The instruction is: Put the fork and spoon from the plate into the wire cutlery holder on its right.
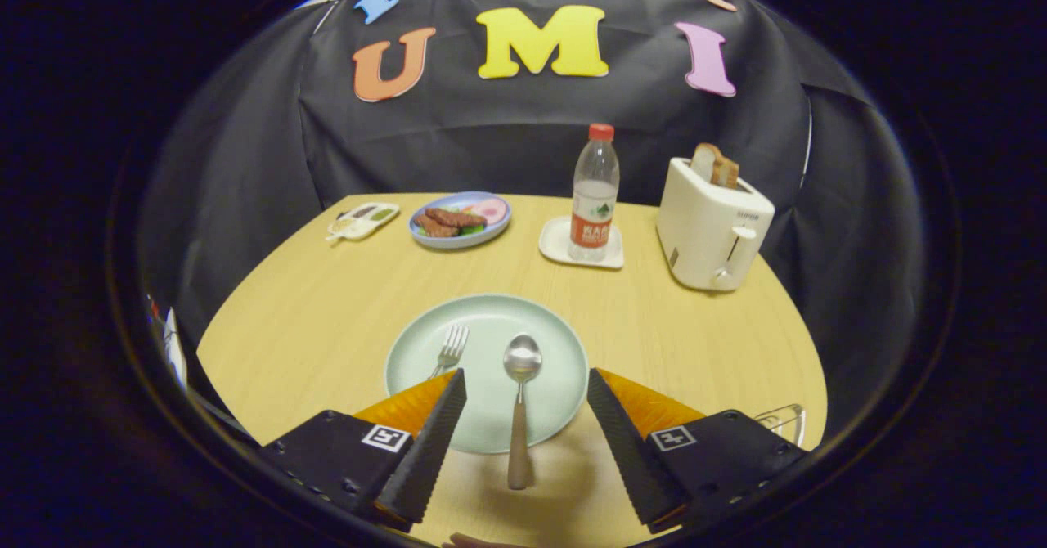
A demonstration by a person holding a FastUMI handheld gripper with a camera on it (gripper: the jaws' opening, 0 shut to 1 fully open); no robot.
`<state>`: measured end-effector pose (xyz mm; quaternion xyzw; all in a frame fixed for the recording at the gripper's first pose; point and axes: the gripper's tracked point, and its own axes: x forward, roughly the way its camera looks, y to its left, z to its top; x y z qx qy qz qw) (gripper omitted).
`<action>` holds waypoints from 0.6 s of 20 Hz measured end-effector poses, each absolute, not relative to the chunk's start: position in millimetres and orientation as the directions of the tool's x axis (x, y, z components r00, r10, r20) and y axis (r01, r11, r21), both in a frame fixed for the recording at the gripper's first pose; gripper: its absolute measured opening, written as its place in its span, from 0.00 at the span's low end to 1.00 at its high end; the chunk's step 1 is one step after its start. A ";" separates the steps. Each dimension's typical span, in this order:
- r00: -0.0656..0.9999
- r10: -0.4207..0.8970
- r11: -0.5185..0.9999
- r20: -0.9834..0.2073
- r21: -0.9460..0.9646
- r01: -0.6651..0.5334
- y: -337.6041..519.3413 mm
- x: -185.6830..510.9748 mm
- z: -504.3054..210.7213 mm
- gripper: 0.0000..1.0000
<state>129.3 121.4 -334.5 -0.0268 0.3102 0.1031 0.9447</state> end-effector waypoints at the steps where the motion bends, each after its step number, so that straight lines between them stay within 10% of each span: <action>1: 0.773 0.175 0.979 -0.610 0.023 -0.204 124.1 133.2 -344.4 0.87; 9: 0.718 0.150 0.988 -0.679 0.074 -0.136 134.6 141.8 -388.5 0.54; 12: 0.708 0.096 0.993 -0.700 0.020 -0.115 132.6 135.1 -397.6 0.24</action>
